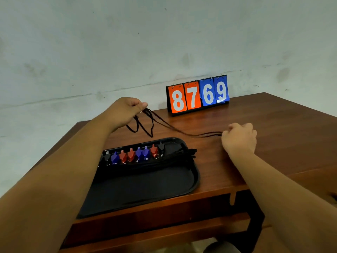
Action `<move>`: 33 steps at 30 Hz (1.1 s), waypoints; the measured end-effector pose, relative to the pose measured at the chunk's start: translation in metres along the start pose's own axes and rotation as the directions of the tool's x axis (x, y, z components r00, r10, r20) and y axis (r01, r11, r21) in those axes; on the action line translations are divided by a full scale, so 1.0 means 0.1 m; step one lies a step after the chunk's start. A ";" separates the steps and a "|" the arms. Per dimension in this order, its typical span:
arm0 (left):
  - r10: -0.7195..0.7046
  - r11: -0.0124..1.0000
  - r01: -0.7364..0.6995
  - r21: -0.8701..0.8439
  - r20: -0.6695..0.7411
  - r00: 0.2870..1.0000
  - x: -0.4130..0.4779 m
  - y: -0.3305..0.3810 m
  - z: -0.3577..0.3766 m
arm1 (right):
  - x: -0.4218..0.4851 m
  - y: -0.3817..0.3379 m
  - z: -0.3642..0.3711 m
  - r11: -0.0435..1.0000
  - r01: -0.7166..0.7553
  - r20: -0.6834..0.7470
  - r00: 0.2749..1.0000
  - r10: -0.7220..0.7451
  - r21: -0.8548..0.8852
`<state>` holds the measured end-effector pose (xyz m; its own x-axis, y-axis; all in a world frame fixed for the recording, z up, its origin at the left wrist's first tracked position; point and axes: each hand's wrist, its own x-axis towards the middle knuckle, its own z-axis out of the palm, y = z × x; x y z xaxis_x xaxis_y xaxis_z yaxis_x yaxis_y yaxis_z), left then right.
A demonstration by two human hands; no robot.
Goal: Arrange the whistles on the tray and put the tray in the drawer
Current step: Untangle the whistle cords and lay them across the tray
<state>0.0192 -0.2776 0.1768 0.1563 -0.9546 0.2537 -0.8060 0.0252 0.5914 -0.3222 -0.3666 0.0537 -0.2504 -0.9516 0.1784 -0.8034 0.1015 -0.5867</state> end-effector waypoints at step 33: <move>-0.205 0.961 0.131 -0.245 -0.304 0.930 0.02 0.55 -0.01 | -0.25 -0.78 -0.10 0.785 0.373 0.180 0.840 -0.513 0.494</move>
<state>-0.0244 -0.2780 0.2104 0.4839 -0.8031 0.3477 -0.6138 -0.0282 0.7890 -0.2589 -0.3477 0.1032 0.2987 -0.9031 0.3085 -0.4574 -0.4191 -0.7843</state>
